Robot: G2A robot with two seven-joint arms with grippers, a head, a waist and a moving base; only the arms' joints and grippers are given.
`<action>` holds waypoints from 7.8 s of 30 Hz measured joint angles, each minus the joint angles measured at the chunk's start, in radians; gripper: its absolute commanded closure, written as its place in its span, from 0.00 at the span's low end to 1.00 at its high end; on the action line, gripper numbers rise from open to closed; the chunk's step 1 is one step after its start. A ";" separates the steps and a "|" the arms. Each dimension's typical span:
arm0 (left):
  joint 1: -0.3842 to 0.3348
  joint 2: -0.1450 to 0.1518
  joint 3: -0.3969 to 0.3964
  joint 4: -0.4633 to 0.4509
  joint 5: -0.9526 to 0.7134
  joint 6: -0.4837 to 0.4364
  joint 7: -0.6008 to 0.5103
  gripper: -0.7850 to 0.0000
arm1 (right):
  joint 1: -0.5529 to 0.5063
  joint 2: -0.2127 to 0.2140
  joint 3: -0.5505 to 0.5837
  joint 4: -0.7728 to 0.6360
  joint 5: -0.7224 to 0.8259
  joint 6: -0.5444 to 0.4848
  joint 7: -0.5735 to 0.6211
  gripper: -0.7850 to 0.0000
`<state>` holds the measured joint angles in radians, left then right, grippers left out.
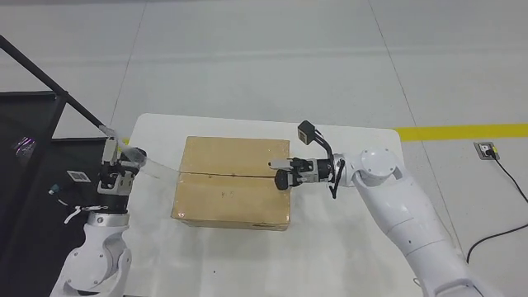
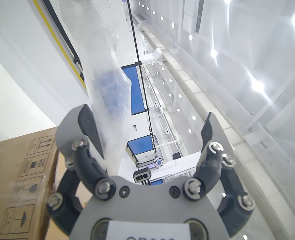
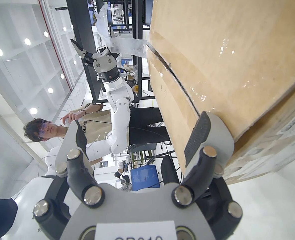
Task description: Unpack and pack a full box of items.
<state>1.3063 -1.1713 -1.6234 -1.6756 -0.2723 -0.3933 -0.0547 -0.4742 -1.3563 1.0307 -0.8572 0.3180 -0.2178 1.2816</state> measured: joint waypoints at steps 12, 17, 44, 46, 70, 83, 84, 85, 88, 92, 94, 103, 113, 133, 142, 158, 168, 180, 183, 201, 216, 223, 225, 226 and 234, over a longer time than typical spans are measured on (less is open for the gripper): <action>-0.016 -0.012 0.055 -0.031 0.076 0.009 -0.001 0.00 | -0.056 0.028 0.048 -0.080 -0.006 0.007 -0.010 0.00; -0.033 -0.018 0.092 -0.024 0.098 0.015 -0.005 0.00 | -0.079 0.040 0.072 -0.113 -0.002 0.002 -0.014 0.00; -0.044 -0.046 0.216 -0.011 0.289 0.019 0.021 0.00 | -0.137 0.078 0.116 -0.179 0.014 0.006 -0.011 0.00; -0.048 -0.048 0.223 -0.006 0.296 0.022 0.026 0.00 | -0.138 0.080 0.116 -0.180 0.015 0.005 -0.011 0.00; -0.089 -0.075 0.299 0.041 0.383 0.030 0.060 0.00 | -0.155 0.097 0.117 -0.178 0.043 -0.016 -0.006 0.00; -0.136 -0.095 0.352 0.078 0.423 0.045 0.098 0.00 | -0.155 0.105 0.120 -0.160 0.062 -0.034 -0.001 0.00; -0.139 -0.096 0.356 0.081 0.425 0.046 0.100 0.00 | -0.155 0.106 0.120 -0.159 0.063 -0.035 -0.001 0.00; -0.142 -0.097 0.360 0.084 0.427 0.047 0.101 0.00 | -0.155 0.106 0.120 -0.158 0.064 -0.037 -0.001 0.00; -0.150 -0.101 0.372 0.096 0.438 0.044 0.100 0.00 | -0.155 0.108 0.121 -0.156 0.067 -0.040 -0.001 0.00; -0.153 -0.106 0.382 0.105 0.449 0.038 0.098 0.00 | -0.156 0.111 0.122 -0.153 0.072 -0.042 0.001 0.00; -0.152 -0.107 0.385 0.106 0.452 0.036 0.096 0.00 | -0.156 0.112 0.122 -0.152 0.074 -0.042 0.001 0.00; -0.143 -0.114 0.394 0.096 0.468 0.023 0.089 0.00 | -0.153 0.117 0.122 -0.148 0.082 -0.051 0.002 0.00; -0.075 -0.104 0.271 -0.055 0.359 -0.001 0.065 0.00 | -0.144 0.130 0.156 -0.217 0.097 -0.043 -0.024 0.00; 0.077 -0.030 -0.160 0.014 -0.132 0.030 -0.591 0.00 | -0.110 0.086 0.029 -0.313 0.151 0.179 -0.258 0.00; 0.025 -0.035 -0.054 0.046 -0.092 0.040 -0.572 0.00 | -0.020 0.027 -0.132 -0.239 0.136 0.217 -0.336 0.00; -0.049 -0.036 0.010 0.119 -0.038 0.062 -0.503 0.00 | 0.023 -0.009 -0.199 -0.151 0.055 0.235 -0.381 0.00; -0.051 -0.030 -0.066 0.177 -0.104 0.061 -0.421 0.00 | 0.029 -0.032 -0.221 -0.137 0.046 0.223 -0.424 0.00; -0.068 -0.035 -0.019 0.285 -0.113 0.051 -0.416 0.00 | 0.039 -0.070 -0.263 -0.121 0.041 0.183 -0.464 0.00; -0.079 -0.038 0.004 0.295 -0.120 0.049 -0.425 0.00 | 0.041 -0.082 -0.277 -0.121 0.038 0.186 -0.486 0.00; -0.072 -0.045 0.061 0.282 -0.150 0.030 -0.455 0.00 | 0.080 -0.172 -0.365 -0.064 0.029 0.183 -0.587 0.00; -0.044 -0.039 0.040 0.258 -0.171 0.032 -0.484 0.00 | 0.151 -0.280 -0.457 0.043 0.019 0.178 -0.602 0.00; -0.038 -0.037 0.030 0.255 -0.178 0.030 -0.494 0.00 | 0.166 -0.316 -0.469 0.092 0.010 0.160 -0.605 0.00; -0.036 -0.036 0.025 0.254 -0.180 0.031 -0.495 0.00 | 0.171 -0.324 -0.469 0.109 0.008 0.160 -0.597 0.00; -0.036 -0.035 0.022 0.254 -0.181 0.031 -0.496 0.00 | 0.174 -0.326 -0.467 0.116 0.007 0.159 -0.592 0.00; -0.033 -0.033 0.014 0.247 -0.188 0.033 -0.498 0.00 | 0.175 -0.314 -0.427 0.126 -0.039 0.183 -0.547 0.00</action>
<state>1.2735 -1.2039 -1.6096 -1.4284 -0.4599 -0.3598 -0.5527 -0.2994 -1.6701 0.6038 -0.7311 0.2793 -0.0351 0.7345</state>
